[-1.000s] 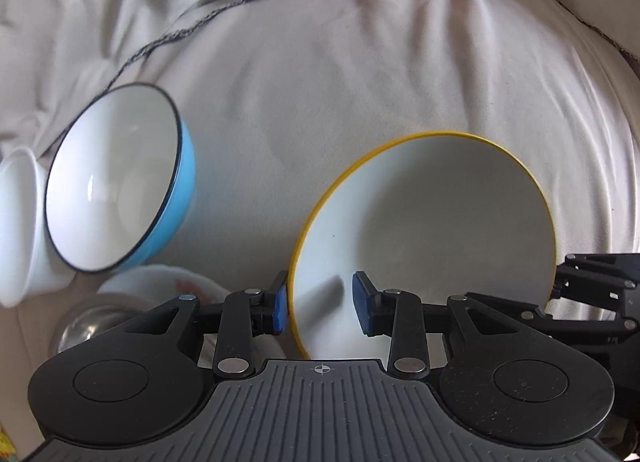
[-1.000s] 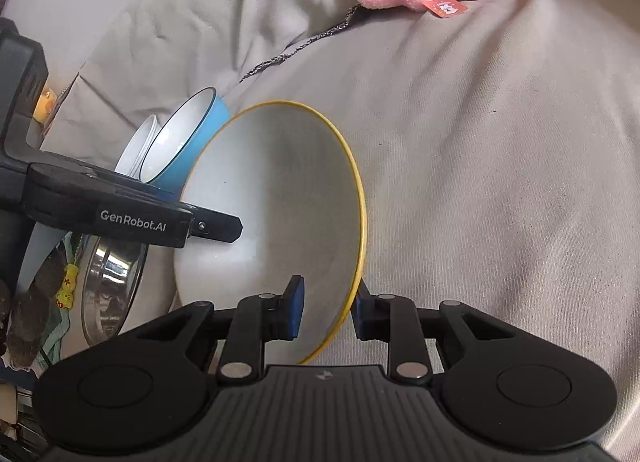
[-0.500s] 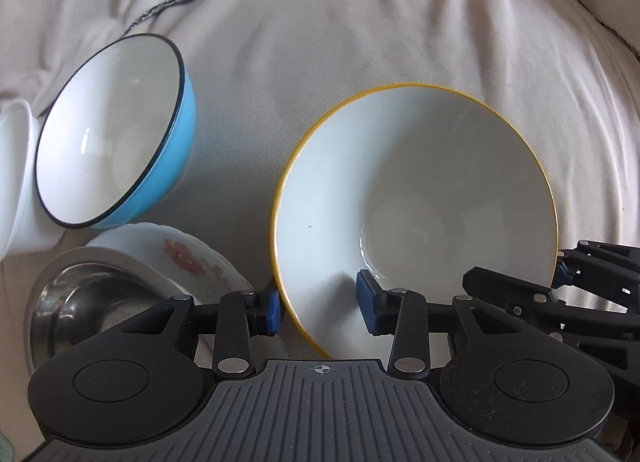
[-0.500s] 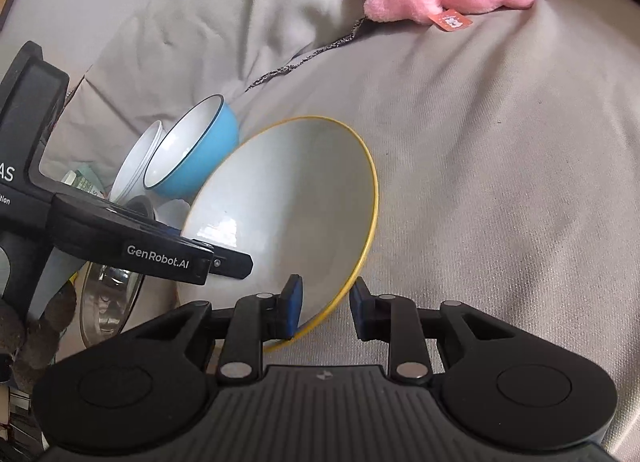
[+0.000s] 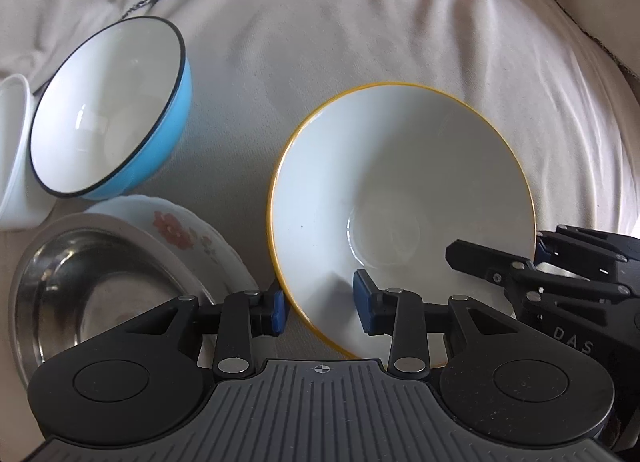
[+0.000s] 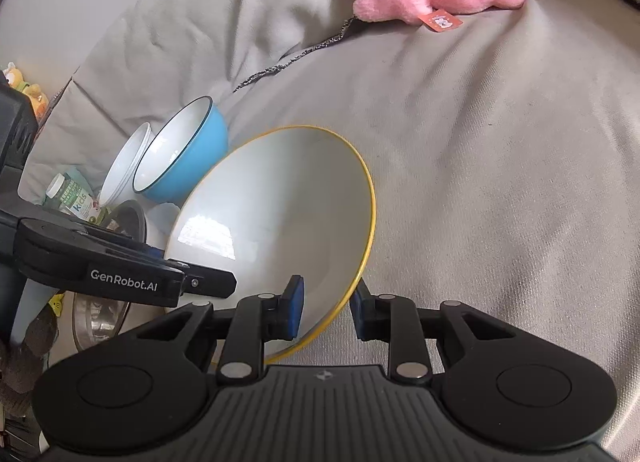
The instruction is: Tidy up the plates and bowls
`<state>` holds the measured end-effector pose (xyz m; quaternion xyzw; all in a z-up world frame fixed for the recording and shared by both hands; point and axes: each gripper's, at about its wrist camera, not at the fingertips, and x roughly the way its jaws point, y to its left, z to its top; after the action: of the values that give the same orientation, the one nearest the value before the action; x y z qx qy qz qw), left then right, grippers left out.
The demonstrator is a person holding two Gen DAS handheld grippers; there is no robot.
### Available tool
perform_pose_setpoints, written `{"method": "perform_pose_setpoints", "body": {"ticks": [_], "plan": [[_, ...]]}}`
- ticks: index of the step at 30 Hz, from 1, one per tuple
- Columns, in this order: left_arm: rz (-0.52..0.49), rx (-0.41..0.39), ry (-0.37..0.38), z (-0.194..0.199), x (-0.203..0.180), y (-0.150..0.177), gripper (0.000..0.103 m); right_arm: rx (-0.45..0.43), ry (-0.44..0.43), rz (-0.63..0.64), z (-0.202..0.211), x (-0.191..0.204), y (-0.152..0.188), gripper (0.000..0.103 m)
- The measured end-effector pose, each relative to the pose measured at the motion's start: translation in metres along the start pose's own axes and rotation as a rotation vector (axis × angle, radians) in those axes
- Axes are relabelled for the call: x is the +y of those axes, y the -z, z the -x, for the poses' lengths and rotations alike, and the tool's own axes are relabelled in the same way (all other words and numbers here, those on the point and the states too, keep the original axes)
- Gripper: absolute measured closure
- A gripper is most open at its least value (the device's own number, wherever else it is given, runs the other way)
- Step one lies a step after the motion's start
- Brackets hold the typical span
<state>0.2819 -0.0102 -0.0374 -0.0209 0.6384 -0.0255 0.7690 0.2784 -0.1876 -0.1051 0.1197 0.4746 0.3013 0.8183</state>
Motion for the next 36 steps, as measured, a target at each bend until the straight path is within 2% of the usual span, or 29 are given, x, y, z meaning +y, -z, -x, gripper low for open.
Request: {"method": "perform_pose_setpoints", "body": {"ticks": [7,11,18,23,28,32,36], "plan": [[0.002,-0.011,0.004,0.004,-0.002,0.002,0.066,-0.002,0.013,-0.001,-0.002,0.0,-0.002,0.078],[0.011,-0.031,0.015,0.01,0.002,0.005,0.072,0.005,0.02,-0.011,-0.001,0.0,-0.001,0.076],[0.042,-0.103,0.035,0.031,0.017,0.009,0.074,-0.034,0.054,-0.013,0.016,0.002,-0.008,0.076],[0.103,-0.185,0.088,0.054,0.027,0.013,0.077,-0.064,0.092,0.009,0.033,0.004,-0.013,0.076],[0.122,-0.277,0.149,0.081,0.036,0.018,0.077,-0.093,0.126,0.038,0.044,0.009,-0.023,0.076],[0.201,-0.35,0.145,0.097,0.071,0.019,0.077,-0.116,0.146,0.073,0.047,0.022,-0.035,0.076],[0.346,-0.385,0.08,0.096,0.129,0.012,0.076,-0.137,0.142,0.123,0.042,0.046,-0.055,0.076]]}}
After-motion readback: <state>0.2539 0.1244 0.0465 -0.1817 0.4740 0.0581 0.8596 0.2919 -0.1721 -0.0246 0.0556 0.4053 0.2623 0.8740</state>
